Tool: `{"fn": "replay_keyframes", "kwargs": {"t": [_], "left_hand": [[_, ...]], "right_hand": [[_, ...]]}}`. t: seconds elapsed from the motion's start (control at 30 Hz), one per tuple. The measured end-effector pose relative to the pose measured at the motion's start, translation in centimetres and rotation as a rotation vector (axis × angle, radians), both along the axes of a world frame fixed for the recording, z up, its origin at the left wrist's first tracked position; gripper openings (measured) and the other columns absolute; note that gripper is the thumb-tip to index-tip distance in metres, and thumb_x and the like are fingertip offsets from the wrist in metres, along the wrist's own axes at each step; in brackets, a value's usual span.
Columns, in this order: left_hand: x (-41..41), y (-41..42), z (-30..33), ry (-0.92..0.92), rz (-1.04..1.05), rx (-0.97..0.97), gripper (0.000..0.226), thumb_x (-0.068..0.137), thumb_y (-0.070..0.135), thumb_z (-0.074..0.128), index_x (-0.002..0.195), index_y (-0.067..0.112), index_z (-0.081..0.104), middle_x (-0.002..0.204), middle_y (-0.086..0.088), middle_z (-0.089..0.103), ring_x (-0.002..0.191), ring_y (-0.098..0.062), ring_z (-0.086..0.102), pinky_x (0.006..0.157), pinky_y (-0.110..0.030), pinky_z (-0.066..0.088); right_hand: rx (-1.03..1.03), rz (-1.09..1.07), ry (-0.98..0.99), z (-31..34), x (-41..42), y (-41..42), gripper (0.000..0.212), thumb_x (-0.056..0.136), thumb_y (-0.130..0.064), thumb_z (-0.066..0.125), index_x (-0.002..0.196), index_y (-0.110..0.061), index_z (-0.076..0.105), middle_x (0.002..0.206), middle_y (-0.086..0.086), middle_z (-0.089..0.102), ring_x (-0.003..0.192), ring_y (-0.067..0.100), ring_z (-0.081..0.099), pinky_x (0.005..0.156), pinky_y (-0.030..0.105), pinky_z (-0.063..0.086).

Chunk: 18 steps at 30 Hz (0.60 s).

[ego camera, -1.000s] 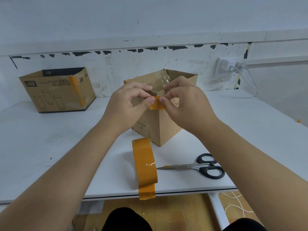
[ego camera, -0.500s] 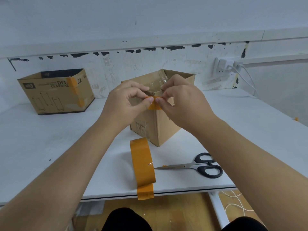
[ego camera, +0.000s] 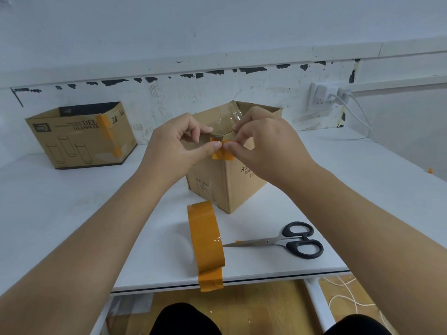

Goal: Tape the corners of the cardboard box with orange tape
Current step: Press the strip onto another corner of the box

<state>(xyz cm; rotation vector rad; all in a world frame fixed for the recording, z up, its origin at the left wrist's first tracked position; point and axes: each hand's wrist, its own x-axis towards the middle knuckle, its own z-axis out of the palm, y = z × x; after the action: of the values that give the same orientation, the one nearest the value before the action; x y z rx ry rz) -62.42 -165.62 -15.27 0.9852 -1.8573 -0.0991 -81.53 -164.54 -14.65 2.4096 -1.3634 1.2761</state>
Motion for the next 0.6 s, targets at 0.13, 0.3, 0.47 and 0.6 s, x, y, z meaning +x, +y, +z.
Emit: {"fn": "replay_keyframes", "kwargs": {"t": [0.13,0.3,0.47,0.6], "left_hand": [[0.08,-0.40,-0.19,0.010,-0.003,0.006,0.030,0.075,0.035,0.076,0.079,0.026,0.048,0.093,0.027,0.066,0.094,0.006,0.061,0.078,-0.016,0.049],[0.04,-0.73,-0.29,0.027,-0.038,0.017,0.027,0.074,0.039,0.074,0.080,0.046,0.049,0.094,0.027,0.064,0.093,0.001,0.060,0.077,-0.023,0.047],[0.14,-0.97,-0.43,-0.023,-0.072,0.012,0.024,0.077,0.042,0.068,0.088,0.053,0.051,0.095,0.027,0.058,0.092,-0.003,0.055,0.077,-0.026,0.048],[0.28,-0.75,-0.91,-0.071,-0.119,-0.004,0.031,0.080,0.039,0.066,0.101,0.052,0.047,0.101,0.028,0.052,0.101,-0.007,0.053,0.082,-0.027,0.050]], "right_hand": [[-0.012,0.043,-0.028,0.26,-0.34,-0.27,0.020,0.080,-0.032,0.073,0.078,-0.015,0.063,0.091,-0.004,0.061,0.085,0.015,0.058,0.073,0.035,0.048],[-0.016,0.102,-0.063,0.48,-0.53,-0.72,0.025,0.075,-0.027,0.077,0.092,-0.017,0.061,0.089,-0.010,0.060,0.085,0.007,0.055,0.075,0.031,0.048],[0.001,0.119,-0.050,0.52,-0.57,-0.86,0.021,0.078,-0.022,0.076,0.095,-0.018,0.066,0.090,-0.010,0.058,0.087,0.009,0.056,0.076,0.029,0.049],[0.000,0.119,-0.015,0.31,-0.57,-0.71,0.022,0.080,-0.024,0.074,0.100,-0.017,0.068,0.096,-0.006,0.059,0.093,0.014,0.058,0.078,0.036,0.050]]}}
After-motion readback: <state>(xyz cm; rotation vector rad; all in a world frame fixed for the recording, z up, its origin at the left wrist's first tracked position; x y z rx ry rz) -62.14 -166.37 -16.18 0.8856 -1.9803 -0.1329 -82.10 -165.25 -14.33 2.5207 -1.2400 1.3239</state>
